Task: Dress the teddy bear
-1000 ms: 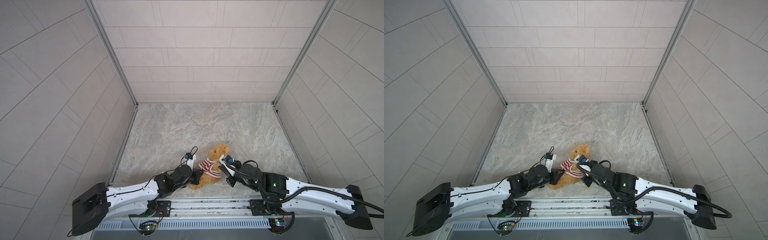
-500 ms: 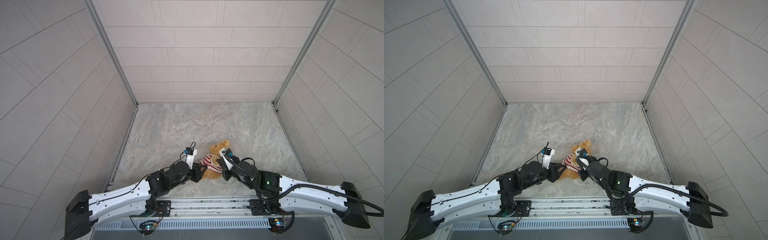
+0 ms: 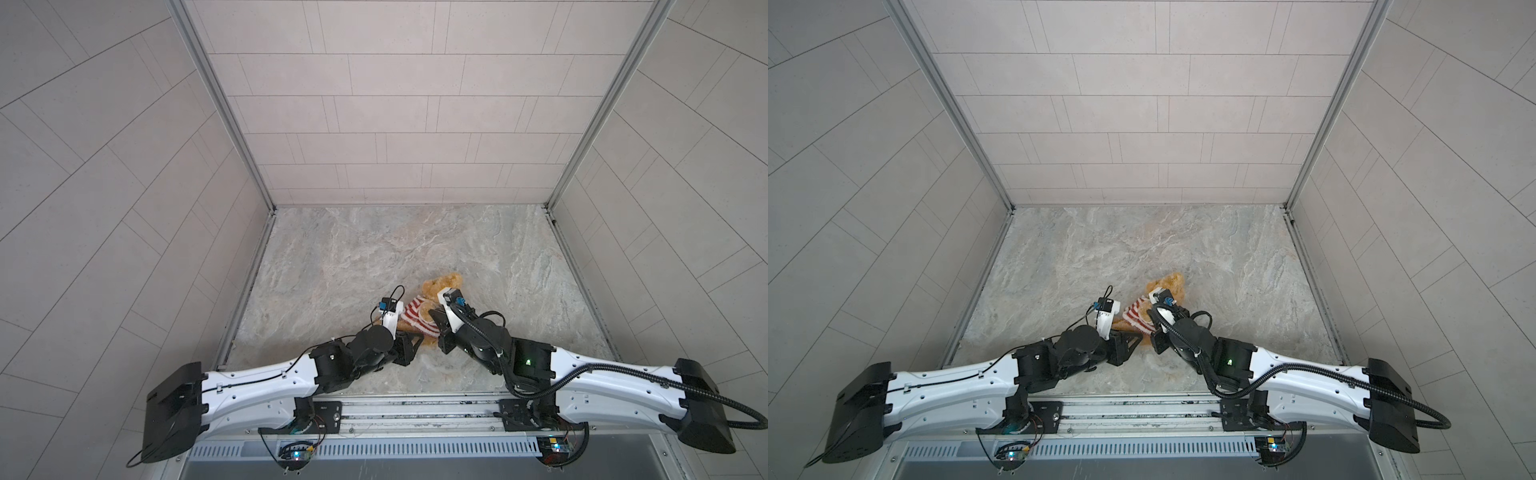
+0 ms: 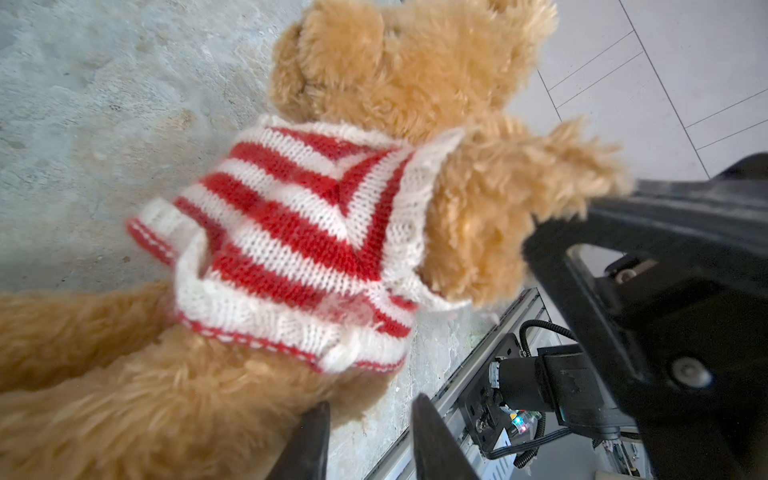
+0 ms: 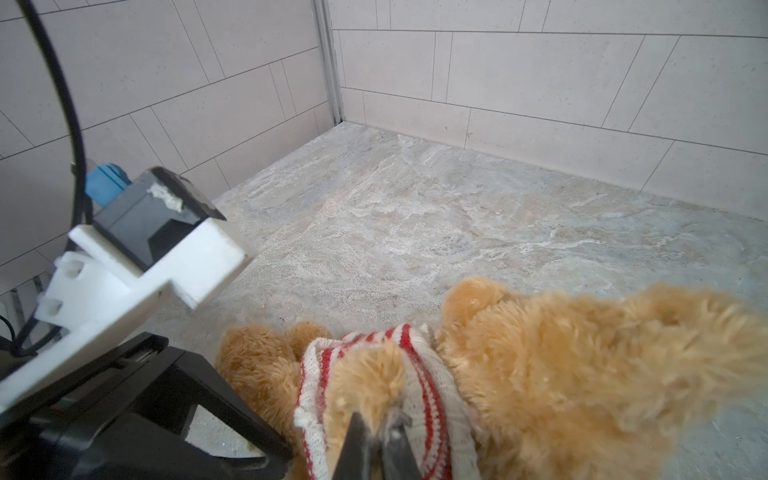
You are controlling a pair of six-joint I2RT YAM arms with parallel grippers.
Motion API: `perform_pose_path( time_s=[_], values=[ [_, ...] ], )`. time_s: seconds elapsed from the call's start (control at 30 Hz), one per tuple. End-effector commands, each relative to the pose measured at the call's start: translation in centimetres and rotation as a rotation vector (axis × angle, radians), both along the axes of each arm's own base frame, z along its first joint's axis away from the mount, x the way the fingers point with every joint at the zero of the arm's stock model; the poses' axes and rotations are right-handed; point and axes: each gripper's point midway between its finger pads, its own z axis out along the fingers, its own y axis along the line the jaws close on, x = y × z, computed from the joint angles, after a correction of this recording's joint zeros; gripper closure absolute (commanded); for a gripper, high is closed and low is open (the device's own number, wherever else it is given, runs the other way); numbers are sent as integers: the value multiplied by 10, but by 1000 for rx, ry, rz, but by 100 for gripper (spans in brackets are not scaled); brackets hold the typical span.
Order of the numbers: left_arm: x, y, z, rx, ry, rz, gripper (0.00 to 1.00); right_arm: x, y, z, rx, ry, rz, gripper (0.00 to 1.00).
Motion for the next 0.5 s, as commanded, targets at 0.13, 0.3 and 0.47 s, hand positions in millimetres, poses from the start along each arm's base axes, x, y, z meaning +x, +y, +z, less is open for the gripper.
perform_pose_path(
  time_s=[0.13, 0.3, 0.47],
  values=[
    [14, -12, 9, -44, -1, 58, 63, 1, 3, 26, 156, -5, -10, 100],
    [23, -15, 12, -84, -6, 77, 65, -2, 4, 26, 183, 8, -2, 100],
    [27, -15, 23, -134, -31, 80, 67, -3, 4, 21, 191, 25, 1, 100]
  ],
)
